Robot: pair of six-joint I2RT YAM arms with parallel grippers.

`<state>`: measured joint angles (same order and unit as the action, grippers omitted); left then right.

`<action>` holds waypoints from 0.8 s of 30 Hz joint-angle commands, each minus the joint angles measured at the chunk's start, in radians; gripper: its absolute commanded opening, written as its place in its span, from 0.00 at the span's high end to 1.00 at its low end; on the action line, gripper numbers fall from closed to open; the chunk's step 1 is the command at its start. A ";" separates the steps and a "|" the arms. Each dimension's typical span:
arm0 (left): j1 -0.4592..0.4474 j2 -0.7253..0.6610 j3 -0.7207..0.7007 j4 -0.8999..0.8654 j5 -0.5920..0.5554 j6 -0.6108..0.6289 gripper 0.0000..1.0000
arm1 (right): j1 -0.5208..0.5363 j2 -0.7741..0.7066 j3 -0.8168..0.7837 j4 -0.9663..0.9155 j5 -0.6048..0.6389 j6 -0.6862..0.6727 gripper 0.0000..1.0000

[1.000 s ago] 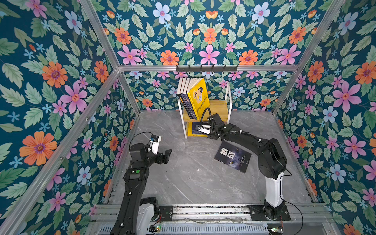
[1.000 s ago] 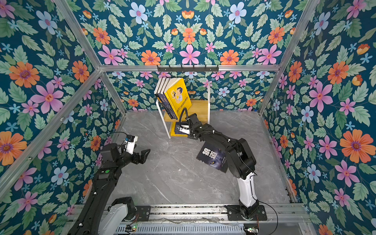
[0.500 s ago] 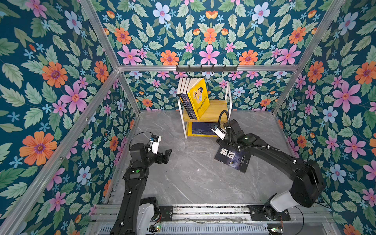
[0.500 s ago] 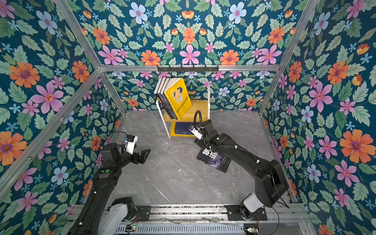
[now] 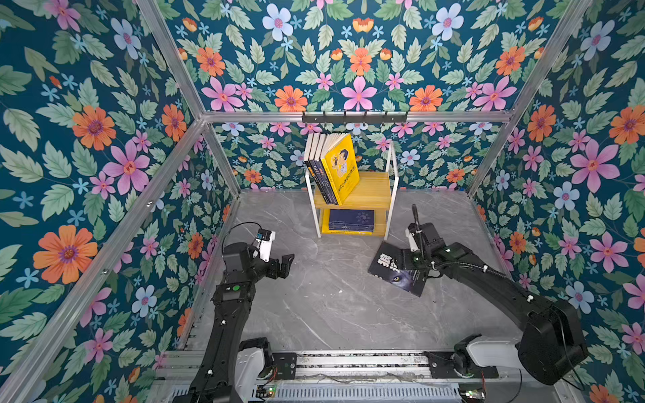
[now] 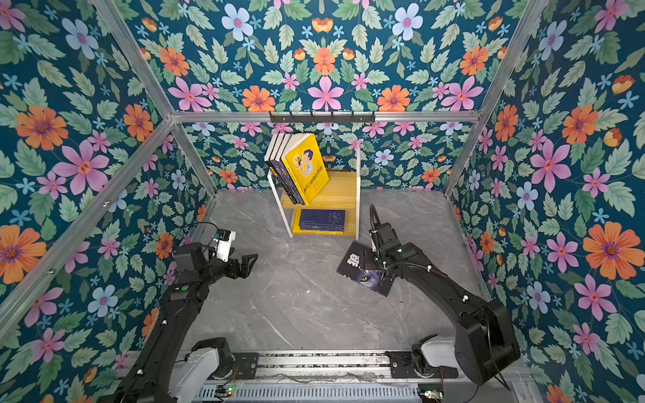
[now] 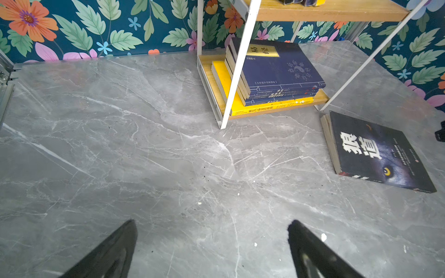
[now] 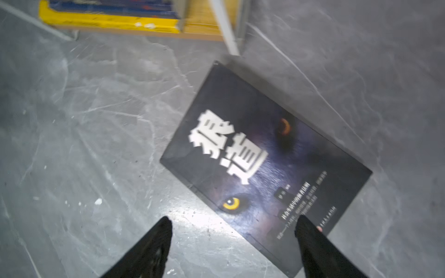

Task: Stacking books/files
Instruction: Move the book to the center of the table.

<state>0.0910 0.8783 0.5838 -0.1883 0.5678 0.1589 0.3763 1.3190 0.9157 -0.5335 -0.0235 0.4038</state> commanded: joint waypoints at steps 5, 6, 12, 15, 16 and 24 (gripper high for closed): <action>0.012 0.002 -0.005 0.025 0.017 -0.016 0.00 | -0.165 -0.008 -0.119 0.061 -0.100 0.169 0.08; 0.015 0.005 -0.005 0.023 0.021 -0.016 0.00 | -0.183 0.000 -0.126 0.070 -0.111 0.169 0.08; 0.018 0.005 -0.011 0.035 0.038 -0.017 0.00 | -0.290 0.050 -0.206 0.188 -0.147 0.188 0.10; 0.018 0.014 -0.007 0.027 0.051 -0.016 0.00 | -0.303 0.097 -0.210 0.221 -0.171 0.190 0.11; 0.016 0.016 -0.006 0.029 0.052 -0.019 0.00 | -0.303 0.116 -0.210 0.241 -0.194 0.188 0.12; 0.021 0.012 -0.003 0.032 0.073 -0.030 0.00 | -0.262 0.212 -0.198 0.349 -0.275 0.182 0.19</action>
<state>0.1089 0.8917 0.5735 -0.1722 0.6224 0.1375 0.0933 1.5093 0.7174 -0.1787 -0.2558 0.5713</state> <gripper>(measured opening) 0.998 0.809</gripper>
